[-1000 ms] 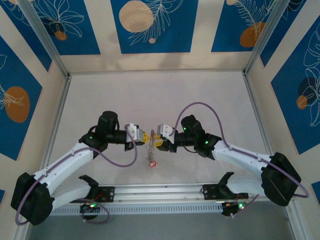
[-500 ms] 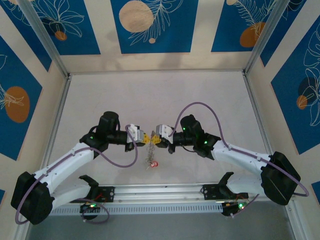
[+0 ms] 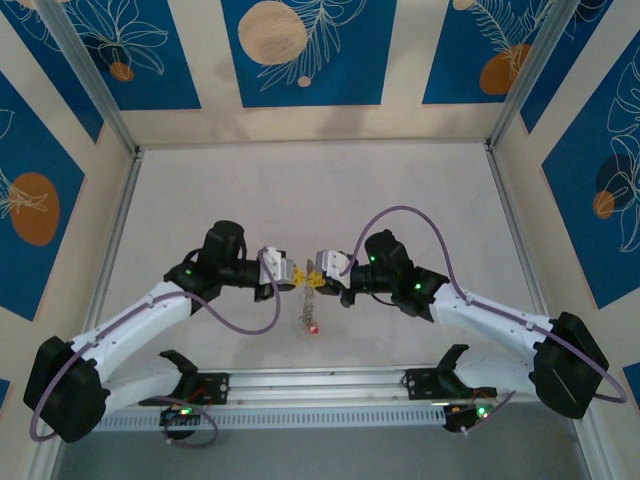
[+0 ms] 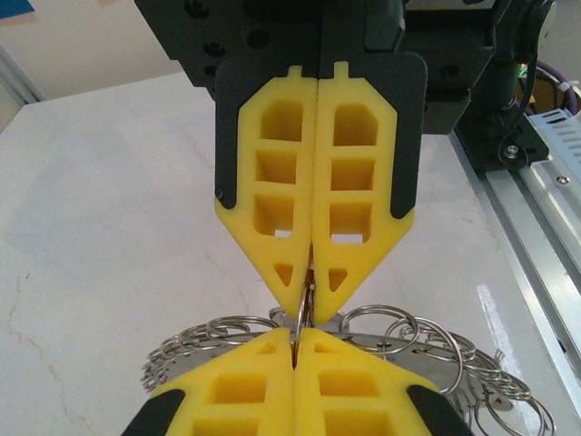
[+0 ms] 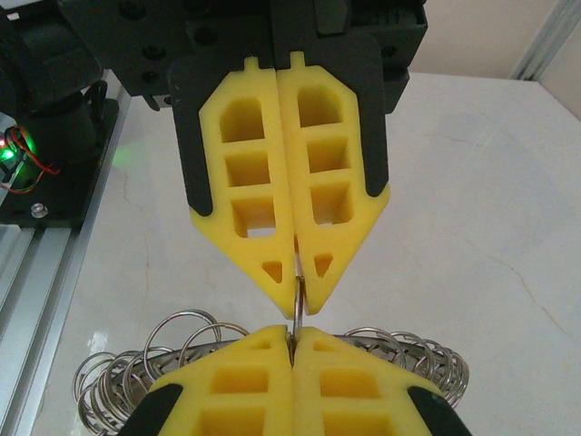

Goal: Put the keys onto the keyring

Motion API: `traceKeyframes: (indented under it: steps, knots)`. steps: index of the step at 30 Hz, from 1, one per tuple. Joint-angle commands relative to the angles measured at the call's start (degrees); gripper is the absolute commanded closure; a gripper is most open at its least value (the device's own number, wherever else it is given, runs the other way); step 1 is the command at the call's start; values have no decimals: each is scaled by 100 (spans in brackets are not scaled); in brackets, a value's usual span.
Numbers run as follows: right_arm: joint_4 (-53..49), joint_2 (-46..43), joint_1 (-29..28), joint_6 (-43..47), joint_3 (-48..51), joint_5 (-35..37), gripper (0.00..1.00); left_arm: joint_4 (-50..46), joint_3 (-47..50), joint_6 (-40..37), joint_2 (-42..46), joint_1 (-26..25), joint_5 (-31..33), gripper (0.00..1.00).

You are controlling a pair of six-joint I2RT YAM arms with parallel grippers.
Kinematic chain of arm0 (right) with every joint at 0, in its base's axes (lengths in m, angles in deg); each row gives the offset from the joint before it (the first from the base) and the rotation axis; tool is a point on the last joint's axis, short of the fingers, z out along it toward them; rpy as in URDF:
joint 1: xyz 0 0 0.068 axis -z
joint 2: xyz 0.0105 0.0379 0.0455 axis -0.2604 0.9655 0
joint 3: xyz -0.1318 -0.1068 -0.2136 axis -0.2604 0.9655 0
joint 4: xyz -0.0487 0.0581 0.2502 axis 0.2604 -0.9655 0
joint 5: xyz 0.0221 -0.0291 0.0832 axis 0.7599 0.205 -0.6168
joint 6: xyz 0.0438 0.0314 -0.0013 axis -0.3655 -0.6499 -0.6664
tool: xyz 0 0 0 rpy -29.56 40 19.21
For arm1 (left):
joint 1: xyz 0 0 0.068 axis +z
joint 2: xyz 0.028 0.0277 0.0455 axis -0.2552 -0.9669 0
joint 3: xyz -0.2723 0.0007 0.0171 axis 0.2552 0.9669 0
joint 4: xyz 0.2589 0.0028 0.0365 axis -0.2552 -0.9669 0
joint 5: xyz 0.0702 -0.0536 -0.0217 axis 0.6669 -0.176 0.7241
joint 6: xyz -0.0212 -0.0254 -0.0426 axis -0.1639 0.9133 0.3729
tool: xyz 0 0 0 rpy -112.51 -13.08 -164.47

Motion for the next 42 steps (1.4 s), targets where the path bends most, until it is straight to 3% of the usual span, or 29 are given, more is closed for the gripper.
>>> traceKeyframes:
  steps: [1,6,14,22,32,42]
  knots:
    - [-125,-169,-14,172,-279,-213,100,-391,-158,-194,-86,63,613,100]
    - [-354,-235,20,274,-316,-156,100,-468,-127,-210,-43,61,1025,100]
    - [-311,-275,21,176,-328,-281,100,-445,-236,-44,-251,26,1019,100]
    - [30,-98,-49,8,-267,-353,100,-366,-266,4,-229,-63,457,100]
    - [119,15,-101,25,-240,-300,100,-255,-318,55,-324,-173,194,76]
    - [76,136,-116,52,-232,-253,100,-154,-275,19,-134,-195,41,76]
